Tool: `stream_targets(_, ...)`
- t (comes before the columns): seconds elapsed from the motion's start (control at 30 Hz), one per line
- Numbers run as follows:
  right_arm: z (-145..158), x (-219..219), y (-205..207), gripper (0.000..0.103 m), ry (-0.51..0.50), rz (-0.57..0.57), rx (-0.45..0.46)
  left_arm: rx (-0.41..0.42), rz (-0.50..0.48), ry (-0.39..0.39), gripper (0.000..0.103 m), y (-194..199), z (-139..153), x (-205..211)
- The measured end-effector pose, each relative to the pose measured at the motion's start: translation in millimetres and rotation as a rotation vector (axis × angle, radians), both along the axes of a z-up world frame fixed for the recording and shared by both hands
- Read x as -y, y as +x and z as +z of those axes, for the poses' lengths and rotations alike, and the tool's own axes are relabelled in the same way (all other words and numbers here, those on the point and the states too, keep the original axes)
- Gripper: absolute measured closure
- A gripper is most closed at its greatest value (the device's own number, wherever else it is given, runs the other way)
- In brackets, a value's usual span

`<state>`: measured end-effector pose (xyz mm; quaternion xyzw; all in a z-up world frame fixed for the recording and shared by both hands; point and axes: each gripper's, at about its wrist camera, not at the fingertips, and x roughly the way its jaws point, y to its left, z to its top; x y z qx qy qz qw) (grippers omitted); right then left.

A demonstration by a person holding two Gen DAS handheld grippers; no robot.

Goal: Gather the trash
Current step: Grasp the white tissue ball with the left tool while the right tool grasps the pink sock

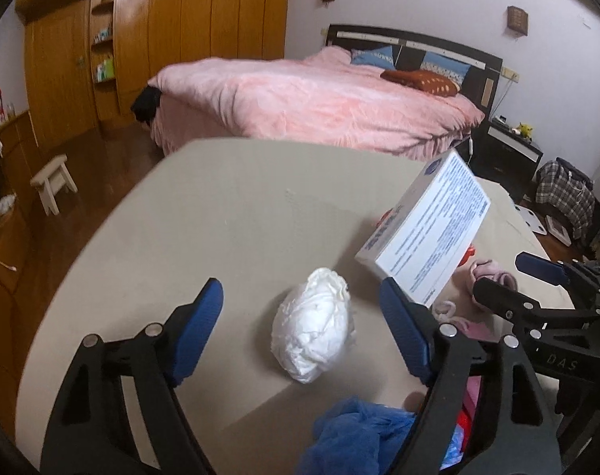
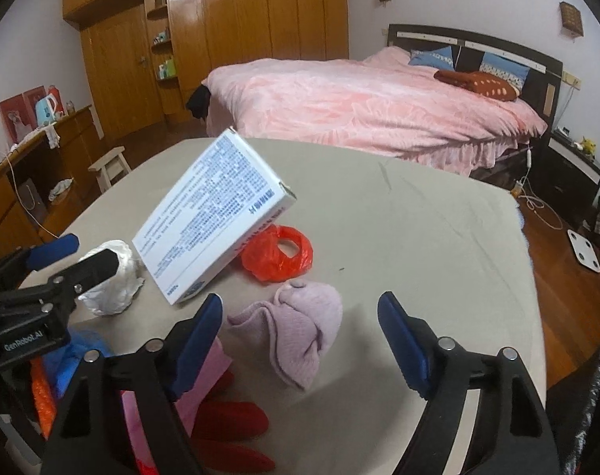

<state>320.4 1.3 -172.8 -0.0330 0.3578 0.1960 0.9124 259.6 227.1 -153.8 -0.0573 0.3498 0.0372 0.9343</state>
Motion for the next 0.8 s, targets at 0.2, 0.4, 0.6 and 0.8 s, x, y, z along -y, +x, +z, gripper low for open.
stream_targets(0.2,-8,-7,6,0.041,-0.019,0.027,-0.06,-0.05,-0.018,-0.026,0.056,10,-10,-3)
stream_targets(0.4,-7,0,6,0.064,0.007,0.034,-0.075,-0.055,-0.041,-0.017,0.075,13,-11,4)
stream_targets(0.6,5,10,-2,0.065,0.031,0.025,-0.035,-0.014,-0.033,-0.004,0.078,6,-2,8)
stream_targets(0.8,29,23,-15,0.065,0.055,0.027,0.029,0.047,-0.028,-0.004,0.078,-2,23,12)
